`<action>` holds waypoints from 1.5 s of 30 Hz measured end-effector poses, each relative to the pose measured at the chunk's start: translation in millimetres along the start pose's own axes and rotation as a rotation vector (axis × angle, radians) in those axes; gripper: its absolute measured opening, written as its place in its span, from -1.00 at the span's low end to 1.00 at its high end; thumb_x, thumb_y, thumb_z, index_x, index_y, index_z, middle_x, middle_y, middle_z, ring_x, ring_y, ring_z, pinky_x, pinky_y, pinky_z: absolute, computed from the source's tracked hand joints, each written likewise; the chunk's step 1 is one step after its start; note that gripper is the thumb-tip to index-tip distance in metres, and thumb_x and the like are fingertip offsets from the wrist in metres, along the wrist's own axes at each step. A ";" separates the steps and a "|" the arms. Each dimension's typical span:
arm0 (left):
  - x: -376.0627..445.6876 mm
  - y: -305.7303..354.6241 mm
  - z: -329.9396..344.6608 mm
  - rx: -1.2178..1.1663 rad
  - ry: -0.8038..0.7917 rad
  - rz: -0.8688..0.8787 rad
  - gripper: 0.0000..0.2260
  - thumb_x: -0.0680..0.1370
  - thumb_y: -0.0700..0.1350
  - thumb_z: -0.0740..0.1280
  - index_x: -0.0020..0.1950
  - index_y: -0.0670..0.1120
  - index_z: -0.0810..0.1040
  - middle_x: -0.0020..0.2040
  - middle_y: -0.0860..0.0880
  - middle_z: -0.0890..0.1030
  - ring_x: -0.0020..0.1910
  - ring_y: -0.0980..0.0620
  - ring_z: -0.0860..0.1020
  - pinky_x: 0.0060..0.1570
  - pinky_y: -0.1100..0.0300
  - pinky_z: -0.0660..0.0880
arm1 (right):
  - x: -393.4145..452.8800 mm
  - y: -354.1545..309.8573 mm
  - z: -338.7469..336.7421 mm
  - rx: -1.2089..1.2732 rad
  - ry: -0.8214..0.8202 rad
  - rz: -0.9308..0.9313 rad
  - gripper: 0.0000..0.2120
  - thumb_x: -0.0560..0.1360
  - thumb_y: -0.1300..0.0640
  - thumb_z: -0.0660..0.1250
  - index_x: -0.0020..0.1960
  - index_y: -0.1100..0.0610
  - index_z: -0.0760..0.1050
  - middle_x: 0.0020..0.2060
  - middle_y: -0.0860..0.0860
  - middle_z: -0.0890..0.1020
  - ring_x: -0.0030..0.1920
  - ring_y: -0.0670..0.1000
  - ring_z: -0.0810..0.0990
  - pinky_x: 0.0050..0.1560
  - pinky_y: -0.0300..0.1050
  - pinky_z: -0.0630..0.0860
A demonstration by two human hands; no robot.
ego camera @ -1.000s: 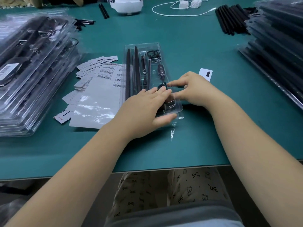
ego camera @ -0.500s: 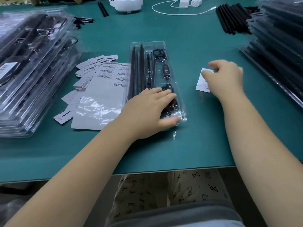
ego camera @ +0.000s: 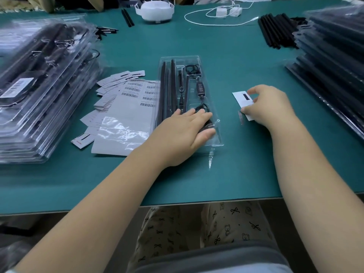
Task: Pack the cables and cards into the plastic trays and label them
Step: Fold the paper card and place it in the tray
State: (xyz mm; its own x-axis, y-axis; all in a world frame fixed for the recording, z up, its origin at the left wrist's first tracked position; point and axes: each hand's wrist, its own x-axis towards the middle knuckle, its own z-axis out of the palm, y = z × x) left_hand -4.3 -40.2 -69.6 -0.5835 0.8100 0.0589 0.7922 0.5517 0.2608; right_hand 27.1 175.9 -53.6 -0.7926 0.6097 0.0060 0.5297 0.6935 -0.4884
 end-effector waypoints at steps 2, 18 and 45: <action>-2.5 -0.1 -1.2 -0.117 0.046 -0.018 -0.58 0.65 0.08 0.01 0.48 -0.01 0.26 0.49 -0.02 0.31 0.49 -0.01 0.21 0.46 0.08 0.05 | -2.9 -4.8 -7.6 0.012 -0.042 0.013 -0.64 0.42 0.21 0.40 0.21 0.21 0.53 0.10 0.16 0.60 0.06 0.16 0.54 -0.04 -0.05 0.45; -6.2 -4.7 -1.8 -0.343 0.161 -0.037 -0.79 0.66 -0.01 0.07 -0.13 -0.07 0.25 0.13 -0.21 0.56 0.11 -0.15 0.50 0.06 0.27 0.20 | -50.3 -18.2 6.0 0.745 -0.440 -0.068 -0.70 0.40 0.31 0.46 0.07 0.04 0.58 -0.38 -0.04 0.58 -0.49 -0.10 0.53 -0.43 -0.28 0.49; -2.3 -3.6 3.4 -0.021 0.104 0.017 -0.34 0.46 0.30 0.13 0.50 0.05 0.25 0.49 0.04 0.31 0.47 0.06 0.22 0.45 0.11 0.02 | -25.2 -2.8 8.4 0.337 -0.544 -0.383 -0.48 0.51 0.21 0.35 0.43 -0.01 0.34 0.34 -0.09 0.47 0.34 -0.12 0.39 0.41 -0.15 0.23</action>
State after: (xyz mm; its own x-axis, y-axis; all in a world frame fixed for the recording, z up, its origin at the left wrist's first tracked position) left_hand -5.2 -43.4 -73.9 -0.5865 0.7934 0.1626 0.7987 0.5332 0.2790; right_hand 43.0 155.3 -59.7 -0.9870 0.0120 -0.1600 0.1340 0.6104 -0.7807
